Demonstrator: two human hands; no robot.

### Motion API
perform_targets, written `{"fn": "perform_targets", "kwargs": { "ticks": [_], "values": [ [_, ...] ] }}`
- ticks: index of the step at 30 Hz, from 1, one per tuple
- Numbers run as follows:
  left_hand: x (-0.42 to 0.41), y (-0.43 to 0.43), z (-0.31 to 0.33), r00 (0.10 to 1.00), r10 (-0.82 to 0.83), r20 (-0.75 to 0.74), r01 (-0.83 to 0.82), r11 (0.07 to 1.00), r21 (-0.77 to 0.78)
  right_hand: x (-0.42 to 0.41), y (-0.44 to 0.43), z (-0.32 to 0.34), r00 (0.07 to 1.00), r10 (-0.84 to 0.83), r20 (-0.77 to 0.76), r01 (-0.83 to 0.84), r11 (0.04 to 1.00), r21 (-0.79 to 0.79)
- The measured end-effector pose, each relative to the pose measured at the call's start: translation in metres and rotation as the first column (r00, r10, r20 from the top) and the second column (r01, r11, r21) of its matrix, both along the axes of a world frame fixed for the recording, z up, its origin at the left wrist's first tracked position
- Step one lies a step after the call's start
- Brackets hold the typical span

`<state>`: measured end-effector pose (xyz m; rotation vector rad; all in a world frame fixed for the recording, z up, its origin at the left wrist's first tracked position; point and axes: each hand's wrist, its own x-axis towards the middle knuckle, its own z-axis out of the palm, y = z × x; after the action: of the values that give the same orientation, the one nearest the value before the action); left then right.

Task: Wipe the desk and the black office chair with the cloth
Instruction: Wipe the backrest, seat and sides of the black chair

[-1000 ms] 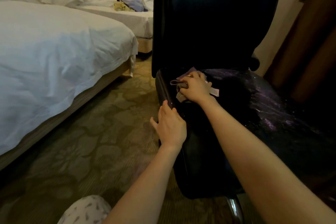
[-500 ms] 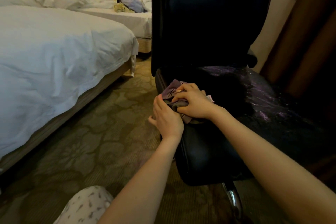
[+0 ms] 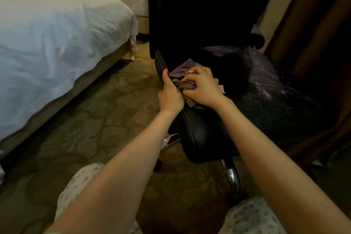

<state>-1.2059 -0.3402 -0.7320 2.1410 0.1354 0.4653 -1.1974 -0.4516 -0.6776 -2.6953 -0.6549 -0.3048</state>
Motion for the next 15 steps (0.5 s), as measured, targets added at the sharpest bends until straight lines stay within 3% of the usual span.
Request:
{"fn": "perform_targets", "kwargs": {
  "ticks": [4, 9, 15],
  "values": [
    [0.001, 0.010, 0.000, 0.997, -0.076, -0.007, 0.076, 0.996, 0.047, -0.021, -0.009, 0.000, 1.000, 0.022, 0.023, -0.021, 0.999, -0.026],
    [0.011, 0.039, 0.001, 0.967, -0.198, -0.163, 0.246, 0.890, 0.383, -0.047, -0.013, 0.002, 0.997, 0.069, 0.019, -0.066, 0.990, -0.125],
    [0.014, 0.029, 0.009, 0.969, -0.141, -0.204, 0.211, 0.900, 0.381, -0.064, -0.027, -0.009, 0.999, 0.006, 0.046, -0.004, 0.999, -0.038]
  ]
}}
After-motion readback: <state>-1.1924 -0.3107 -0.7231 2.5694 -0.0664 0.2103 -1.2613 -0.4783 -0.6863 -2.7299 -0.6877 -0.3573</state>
